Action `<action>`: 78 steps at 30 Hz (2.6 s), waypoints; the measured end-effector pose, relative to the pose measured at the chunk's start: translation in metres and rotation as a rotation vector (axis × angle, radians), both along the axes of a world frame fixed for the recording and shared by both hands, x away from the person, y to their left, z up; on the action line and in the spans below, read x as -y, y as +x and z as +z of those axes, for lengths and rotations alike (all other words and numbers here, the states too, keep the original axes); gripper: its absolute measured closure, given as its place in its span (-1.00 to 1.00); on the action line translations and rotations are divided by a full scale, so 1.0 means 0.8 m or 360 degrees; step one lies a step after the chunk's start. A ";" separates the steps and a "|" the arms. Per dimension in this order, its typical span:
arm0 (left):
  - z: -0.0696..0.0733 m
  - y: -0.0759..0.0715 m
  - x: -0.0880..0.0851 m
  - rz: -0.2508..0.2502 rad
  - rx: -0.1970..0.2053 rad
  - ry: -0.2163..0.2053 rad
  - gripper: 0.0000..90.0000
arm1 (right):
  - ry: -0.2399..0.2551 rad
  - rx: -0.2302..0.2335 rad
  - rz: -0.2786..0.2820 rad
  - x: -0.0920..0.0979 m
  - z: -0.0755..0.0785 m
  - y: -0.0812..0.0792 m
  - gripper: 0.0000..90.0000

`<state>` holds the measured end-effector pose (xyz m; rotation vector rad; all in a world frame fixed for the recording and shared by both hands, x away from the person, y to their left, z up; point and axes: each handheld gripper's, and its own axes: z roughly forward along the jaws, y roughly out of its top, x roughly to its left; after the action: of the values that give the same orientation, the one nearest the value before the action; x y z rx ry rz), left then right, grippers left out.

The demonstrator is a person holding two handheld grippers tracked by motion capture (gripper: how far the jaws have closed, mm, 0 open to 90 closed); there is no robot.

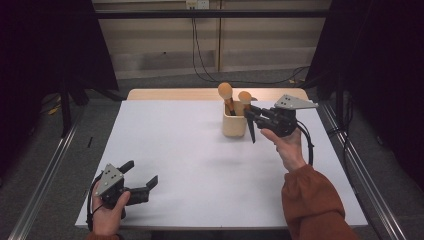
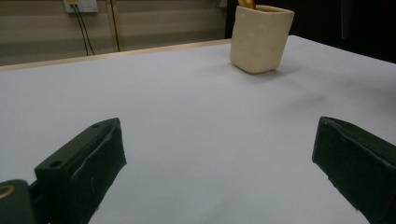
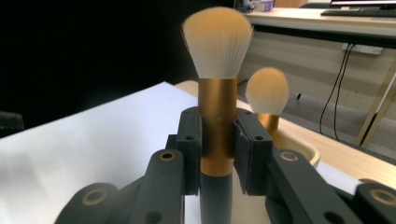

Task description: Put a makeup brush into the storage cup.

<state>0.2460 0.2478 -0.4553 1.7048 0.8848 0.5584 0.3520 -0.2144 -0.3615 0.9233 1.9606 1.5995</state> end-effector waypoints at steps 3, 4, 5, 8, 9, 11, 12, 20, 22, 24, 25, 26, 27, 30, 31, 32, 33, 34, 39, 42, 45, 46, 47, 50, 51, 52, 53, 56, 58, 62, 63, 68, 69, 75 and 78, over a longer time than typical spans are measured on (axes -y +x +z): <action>0.000 0.000 0.001 0.0000 -0.0004 -0.0003 -0.95 | 0.0016 0.0016 -0.0011 0.003 0.006 0.003 0.66; 0.000 0.000 0.001 0.0000 -0.0003 -0.0003 -0.95 | 0.0011 0.0020 -0.0003 0.003 0.007 0.004 0.66; 0.000 0.000 0.001 0.0001 -0.0004 -0.0003 -0.95 | 0.0001 0.0024 -0.0001 0.002 0.008 0.005 0.66; 0.000 0.000 0.002 -0.0002 -0.0002 -0.0002 -0.95 | 0.0008 0.0032 0.0002 0.000 0.011 0.007 0.66; 0.000 0.000 0.002 -0.0005 -0.0001 -0.0001 -0.95 | 0.0006 0.0037 0.0002 0.000 0.012 0.008 0.66; 0.000 0.000 0.002 0.0001 -0.0004 -0.0008 -0.95 | 0.0013 0.0045 -0.0003 -0.001 0.017 0.011 0.66; 0.000 0.000 0.001 0.0000 -0.0005 -0.0007 -0.95 | 0.0010 0.0052 -0.0004 -0.001 0.020 0.012 0.66; -0.001 0.001 0.001 -0.0006 -0.0001 -0.0006 -0.95 | 0.0039 0.0067 -0.0052 0.002 0.037 0.025 0.66; -0.001 0.001 0.001 -0.0003 -0.0003 -0.0008 -0.95 | 0.0055 0.0066 -0.0066 0.002 0.038 0.027 0.66; 0.000 0.000 0.001 -0.0001 -0.0002 -0.0003 -0.95 | 0.0063 0.0071 -0.0074 0.000 0.039 0.029 0.66; 0.000 0.000 0.000 0.0000 -0.0001 -0.0001 -0.95 | 0.0063 0.0072 -0.0081 0.000 0.039 0.031 0.66; 0.000 0.000 0.000 0.0001 -0.0002 -0.0005 -0.95 | 0.0065 0.0074 -0.0087 -0.001 0.040 0.032 0.66; 0.000 0.000 0.000 0.0001 0.0001 -0.0002 -0.95 | 0.0068 0.0077 -0.0092 -0.001 0.042 0.034 0.65; 0.000 0.000 0.000 -0.0004 -0.0002 -0.0002 -0.95 | 0.0076 0.0097 -0.0102 0.001 0.048 0.037 0.66; 0.000 0.000 0.000 -0.0002 -0.0006 -0.0006 -0.95 | 0.0078 0.0099 -0.0106 0.002 0.050 0.038 0.66; 0.000 0.001 0.000 -0.0002 -0.0005 -0.0003 -0.95 | 0.0081 0.0106 -0.0115 0.002 0.051 0.039 0.66; 0.000 0.000 0.000 -0.0003 -0.0004 -0.0004 -0.95 | 0.0081 0.0106 -0.0121 0.003 0.052 0.041 0.66; 0.000 0.000 0.000 -0.0002 -0.0003 -0.0003 -0.95 | 0.0081 0.0105 -0.0128 0.003 0.053 0.044 0.66; 0.000 0.000 0.000 -0.0006 -0.0003 0.0000 -0.95 | 0.0101 0.0085 -0.0142 0.002 0.054 0.058 0.66; 0.000 0.000 -0.001 -0.0004 -0.0001 0.0001 -0.95 | 0.0097 0.0100 -0.0148 0.000 0.058 0.065 0.66; 0.000 0.000 -0.001 -0.0006 0.0003 -0.0001 -0.95 | 0.0101 0.0122 -0.0142 -0.003 0.063 0.071 0.66; 0.000 0.000 -0.001 -0.0006 0.0002 0.0000 -0.95 | 0.0082 0.0126 -0.0149 -0.004 0.064 0.073 0.66; 0.000 0.000 -0.001 -0.0007 -0.0001 0.0002 -0.95 | 0.0077 0.0127 -0.0158 -0.005 0.065 0.075 0.66; 0.000 0.000 -0.001 -0.0006 0.0003 -0.0006 -0.95 | 0.0077 0.0122 -0.0188 -0.005 0.062 0.081 0.65; 0.000 0.000 -0.001 -0.0009 0.0001 -0.0008 -0.95 | 0.0074 0.0123 -0.0191 -0.005 0.060 0.083 0.65; 0.000 0.001 -0.001 -0.0009 -0.0002 -0.0005 -0.95 | 0.0078 0.0119 -0.0195 -0.005 0.058 0.085 0.65; 0.000 0.001 -0.001 -0.0009 -0.0002 -0.0004 -0.95 | 0.0085 0.0112 -0.0197 -0.005 0.055 0.087 0.65; 0.000 0.001 -0.001 -0.0010 0.0001 -0.0005 -0.95 | 0.0080 0.0109 -0.0203 -0.007 0.049 0.093 0.65; 0.000 0.000 -0.001 -0.0005 -0.0001 -0.0007 -0.95 | 0.0076 0.0113 -0.0211 -0.009 0.046 0.095 0.65; 0.000 0.000 -0.001 -0.0004 0.0000 -0.0007 -0.95 | 0.0079 0.0095 -0.0226 -0.011 0.040 0.101 0.65; 0.000 0.000 -0.001 -0.0006 -0.0001 -0.0005 -0.95 | 0.0082 0.0088 -0.0231 -0.011 0.038 0.103 0.65; 0.000 0.000 -0.001 -0.0013 0.0001 -0.0004 -0.95 | 0.0062 0.0066 -0.0231 -0.013 0.029 0.110 0.65; 0.000 0.000 -0.001 -0.0013 0.0001 -0.0004 -0.95 | 0.0074 0.0066 -0.0236 -0.013 0.027 0.112 0.65; 0.000 0.000 -0.001 -0.0010 -0.0001 -0.0006 -0.95 | 0.0104 0.0066 -0.0237 -0.017 0.019 0.116 0.65; 0.000 -0.001 -0.001 -0.0010 -0.0001 -0.0006 -0.95 | 0.0109 0.0059 -0.0228 -0.018 0.014 0.117 0.65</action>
<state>0.2455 0.2490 -0.4555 1.7041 0.8799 0.5518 0.4456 -0.2001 -0.3504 1.0285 1.7823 1.5991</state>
